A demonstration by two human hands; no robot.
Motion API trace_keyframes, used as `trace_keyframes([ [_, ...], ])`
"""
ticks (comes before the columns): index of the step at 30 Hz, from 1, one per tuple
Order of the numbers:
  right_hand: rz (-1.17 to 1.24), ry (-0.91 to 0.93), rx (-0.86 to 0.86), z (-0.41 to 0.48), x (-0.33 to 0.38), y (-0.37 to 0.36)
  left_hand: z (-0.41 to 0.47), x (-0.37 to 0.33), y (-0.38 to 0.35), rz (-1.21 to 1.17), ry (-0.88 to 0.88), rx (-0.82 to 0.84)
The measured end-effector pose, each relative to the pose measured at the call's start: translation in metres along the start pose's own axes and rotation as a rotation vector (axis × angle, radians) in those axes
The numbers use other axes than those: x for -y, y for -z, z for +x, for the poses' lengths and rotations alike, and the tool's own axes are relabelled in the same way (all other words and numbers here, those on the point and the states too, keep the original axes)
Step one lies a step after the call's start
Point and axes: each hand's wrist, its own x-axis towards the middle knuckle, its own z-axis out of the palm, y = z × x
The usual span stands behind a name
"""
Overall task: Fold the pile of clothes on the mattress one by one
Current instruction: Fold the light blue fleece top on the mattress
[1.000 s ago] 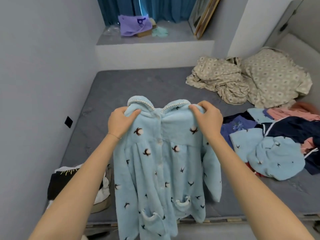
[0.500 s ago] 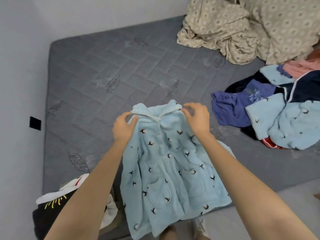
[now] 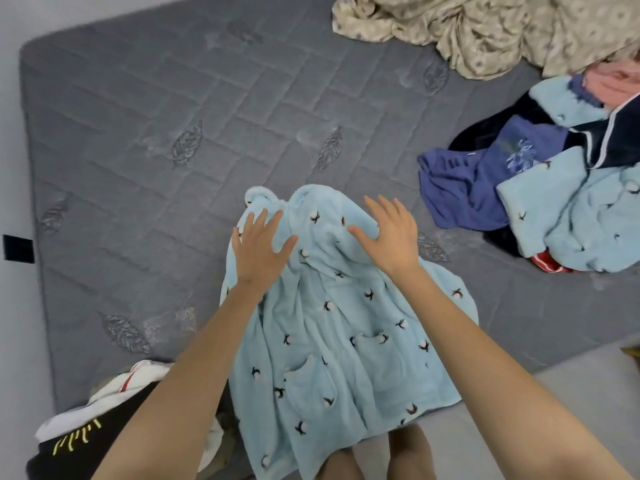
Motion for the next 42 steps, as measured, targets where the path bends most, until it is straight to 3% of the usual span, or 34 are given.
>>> trace_keyframes([
  [7, -0.017, -0.146, 0.179, 0.011, -0.100, -0.018, 0.026, -0.035, -0.082, 0.001, -0.023, 0.148],
  [12, -0.015, -0.201, 0.238, 0.009, -0.160, -0.037, 0.048, -0.074, -0.145, 0.004, -0.152, 0.230],
  [17, 0.133, -0.262, 0.269, 0.007, -0.194, -0.069, 0.070, -0.107, -0.198, 0.087, -0.378, 0.256],
  [26, 0.077, -0.202, 0.387, 0.008, -0.226, -0.106, 0.092, -0.132, -0.236, 0.472, -0.398, 0.444],
  [29, 0.097, -0.196, 0.301, 0.003, -0.237, -0.107, 0.098, -0.135, -0.238, 0.406, -0.427, 0.307],
  [32, 0.263, -0.254, 0.163, 0.002, -0.243, -0.102, 0.106, -0.142, -0.239, 0.275, -0.516, 0.108],
  [37, 0.503, -0.444, 0.023, 0.028, -0.242, -0.053, 0.118, -0.175, -0.225, -0.017, -0.378, -0.029],
  [42, 0.512, -0.344, -0.149, 0.062, -0.253, -0.001, 0.130, -0.208, -0.217, -0.167, -0.368, -0.071],
])
